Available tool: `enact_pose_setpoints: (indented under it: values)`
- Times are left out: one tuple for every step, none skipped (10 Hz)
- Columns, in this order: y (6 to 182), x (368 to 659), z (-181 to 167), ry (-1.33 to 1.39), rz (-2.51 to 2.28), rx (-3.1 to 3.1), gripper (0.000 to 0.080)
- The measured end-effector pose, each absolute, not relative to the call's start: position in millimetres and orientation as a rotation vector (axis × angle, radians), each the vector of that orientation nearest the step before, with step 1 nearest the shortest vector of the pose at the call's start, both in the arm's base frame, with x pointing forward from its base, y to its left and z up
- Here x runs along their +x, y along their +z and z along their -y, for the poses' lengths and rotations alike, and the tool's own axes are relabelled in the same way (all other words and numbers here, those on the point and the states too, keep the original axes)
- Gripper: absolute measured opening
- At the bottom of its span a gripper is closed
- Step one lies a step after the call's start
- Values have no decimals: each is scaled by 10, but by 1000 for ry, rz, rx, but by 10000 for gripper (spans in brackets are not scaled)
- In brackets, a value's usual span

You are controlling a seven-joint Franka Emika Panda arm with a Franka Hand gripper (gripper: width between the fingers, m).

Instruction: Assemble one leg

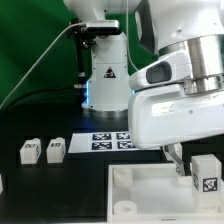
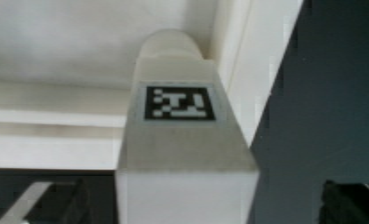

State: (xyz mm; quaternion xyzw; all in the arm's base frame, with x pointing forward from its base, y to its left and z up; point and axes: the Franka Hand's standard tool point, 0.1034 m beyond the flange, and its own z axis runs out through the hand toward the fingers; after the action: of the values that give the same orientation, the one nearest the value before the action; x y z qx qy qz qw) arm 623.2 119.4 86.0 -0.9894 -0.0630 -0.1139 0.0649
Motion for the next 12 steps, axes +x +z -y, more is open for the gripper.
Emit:
enact_pose_setpoints:
  values:
    - [848,6223,-1181,-183,195,-2993,649]
    - [842,6217,-1171,2,198,-2988,649]
    - [830,6266,-1155,59,196,-2984,649]
    - [795,6255,-1136,72,189,-2984,649]
    - [768,6247,-1140,54,175,-2987,649]
    - [737,6241,-1146,29,174,-2988,649]
    - [734,6235,-1143,33,174,-2988,649]
    - [734,6236,-1143,33,174,-2988,534]
    - [732,6235,-1144,33,169,-2989,398]
    - [731,6236,-1135,37,125,-2992,398]
    - [731,6237,-1129,36,126,-2992,295]
    - [731,6237,-1127,37,118,-2992,295]
